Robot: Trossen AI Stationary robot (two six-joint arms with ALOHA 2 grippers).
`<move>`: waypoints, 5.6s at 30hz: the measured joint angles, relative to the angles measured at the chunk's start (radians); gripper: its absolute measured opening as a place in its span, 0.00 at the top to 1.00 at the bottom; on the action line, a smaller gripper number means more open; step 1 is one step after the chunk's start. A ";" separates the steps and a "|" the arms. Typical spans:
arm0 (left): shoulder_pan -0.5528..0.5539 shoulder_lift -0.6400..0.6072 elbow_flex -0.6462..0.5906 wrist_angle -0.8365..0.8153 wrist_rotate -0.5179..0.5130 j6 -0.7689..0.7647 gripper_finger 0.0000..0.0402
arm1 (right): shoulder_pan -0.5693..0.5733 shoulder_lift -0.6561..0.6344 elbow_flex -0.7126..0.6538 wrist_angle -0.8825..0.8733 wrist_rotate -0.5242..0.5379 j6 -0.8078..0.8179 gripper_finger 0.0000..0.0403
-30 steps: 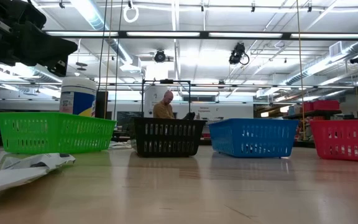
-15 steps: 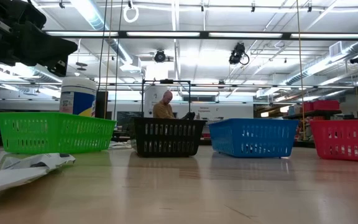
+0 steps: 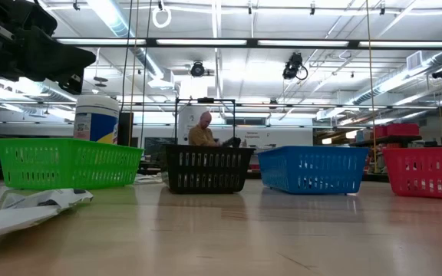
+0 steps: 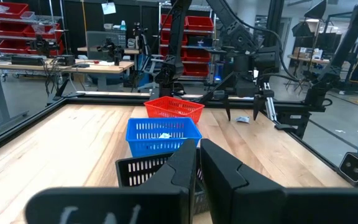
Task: Pick & Place First Aid Supplies
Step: Put the alcohol pad into the blue basket
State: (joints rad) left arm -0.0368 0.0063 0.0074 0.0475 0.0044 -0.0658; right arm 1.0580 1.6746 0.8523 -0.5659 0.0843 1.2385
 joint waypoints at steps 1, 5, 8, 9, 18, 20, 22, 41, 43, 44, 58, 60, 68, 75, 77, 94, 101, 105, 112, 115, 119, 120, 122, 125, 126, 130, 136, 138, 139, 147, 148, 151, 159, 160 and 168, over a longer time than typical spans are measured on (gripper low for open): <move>0.000 0.000 0.000 0.000 0.000 0.000 0.92 | 0.000 0.003 0.000 0.000 0.003 0.000 0.05; 0.000 0.000 0.000 0.000 0.000 0.000 0.92 | 0.000 0.014 0.000 -0.002 0.009 0.000 0.05; 0.000 0.000 0.000 0.000 0.000 0.000 0.92 | 0.000 0.016 0.000 -0.002 0.011 -0.015 0.05; 0.000 0.000 0.000 0.000 0.000 0.000 0.92 | 0.000 0.016 0.000 -0.002 0.012 -0.017 0.05; 0.000 0.000 0.000 0.000 0.000 0.000 0.92 | 0.015 0.016 0.111 -0.227 0.001 -0.071 0.05; 0.000 0.000 0.000 0.000 0.000 0.000 0.92 | 0.017 0.015 0.144 -0.233 0.017 -0.079 0.05; 0.000 0.000 0.000 0.000 0.000 0.000 0.92 | 0.019 0.014 0.155 -0.247 0.034 -0.080 0.05; 0.000 0.000 0.000 0.000 0.000 0.000 0.92 | 0.052 0.106 0.165 -0.159 0.036 -0.067 0.05; 0.000 0.000 0.000 0.000 0.000 0.000 0.92 | 0.052 0.113 0.165 -0.160 0.039 -0.068 0.05; 0.000 0.000 0.000 0.000 0.000 0.000 0.92 | 0.052 0.113 0.162 -0.155 0.040 -0.068 0.05; 0.000 0.000 0.000 0.000 0.000 0.000 0.92 | 0.052 0.110 0.151 -0.140 0.035 -0.069 0.14; 0.000 0.000 0.000 0.000 0.000 0.000 0.92 | 0.052 0.110 0.151 -0.140 0.035 -0.069 0.18; 0.000 0.000 0.000 0.000 0.000 0.000 0.92 | 0.052 0.111 0.150 -0.139 0.031 -0.069 0.33; 0.000 0.000 0.000 0.000 0.000 0.000 0.92 | 0.052 0.111 0.150 -0.139 0.031 -0.069 0.43; 0.000 0.000 0.000 0.000 0.000 0.000 0.92 | 0.052 0.111 0.150 -0.138 0.031 -0.069 0.45; 0.000 0.000 0.000 0.000 0.000 0.000 0.92 | 0.052 0.111 0.150 -0.136 0.030 -0.073 0.49; 0.000 0.000 0.000 0.000 0.000 0.000 0.92 | 0.052 0.111 0.150 -0.136 0.031 -0.073 0.49; 0.000 0.000 0.000 0.000 0.000 0.000 0.92 | 0.052 0.111 0.150 -0.136 0.031 -0.073 0.49; 0.000 0.000 0.000 0.000 0.000 0.000 0.92 | 0.052 0.112 0.149 -0.129 0.031 -0.073 0.56; 0.000 0.000 0.000 0.000 0.000 0.000 0.92 | 0.052 0.104 0.147 -0.125 0.030 -0.096 0.57; 0.000 0.000 0.000 0.000 0.000 0.000 0.92 | 0.039 0.066 0.145 -0.117 0.038 -0.139 0.57; 0.000 0.000 0.000 0.000 0.000 0.000 0.92 | 0.034 0.055 0.146 -0.118 0.047 -0.145 0.56; 0.000 0.000 0.000 0.000 0.000 0.000 0.92 | 0.019 0.042 0.148 -0.120 0.058 -0.161 0.56; 0.000 0.000 0.000 0.000 0.000 0.000 0.92 | -0.013 0.019 0.168 -0.123 0.063 -0.216 0.56; 0.000 0.000 0.000 0.000 0.000 0.000 0.92 | -0.025 0.012 0.177 -0.122 0.064 -0.238 0.56; 0.000 0.000 0.000 0.000 0.000 0.000 0.92 | -0.077 -0.007 0.221 -0.124 0.098 -0.336 0.56; 0.000 0.000 0.000 0.000 0.000 0.000 0.92 | -0.192 -0.022 0.283 -0.110 0.117 -0.469 0.56; 0.000 0.000 0.000 0.000 0.000 0.000 0.92 | -0.240 -0.023 0.305 -0.107 0.116 -0.511 0.56; 0.000 0.000 0.000 0.000 0.000 0.000 0.92 | -0.264 -0.024 0.315 -0.108 0.112 -0.527 0.56; 0.000 0.000 0.000 0.000 0.000 0.000 0.92 | -0.470 -0.024 0.376 -0.112 0.108 -0.676 0.56; 0.000 0.000 0.000 0.000 0.000 0.000 0.92 | -0.496 -0.024 0.384 -0.115 0.108 -0.691 0.56; 0.000 0.000 0.000 0.000 0.000 0.000 0.92 | -0.572 -0.024 0.412 -0.158 0.108 -0.735 0.56; 0.000 0.000 0.000 0.000 0.000 0.000 0.92 | -0.775 -0.025 0.457 -0.254 0.105 -0.837 0.56; 0.000 0.000 0.000 0.000 0.000 0.000 0.92 | -0.798 -0.025 0.457 -0.260 0.098 -0.841 0.56; 0.000 0.000 0.000 0.000 0.000 0.000 0.92 | -0.962 -0.025 0.457 -0.279 0.009 -0.904 0.56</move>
State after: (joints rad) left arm -0.0368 0.0059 0.0074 0.0475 0.0044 -0.0658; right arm 0.0963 1.6493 1.3090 -0.8445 0.0937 0.3347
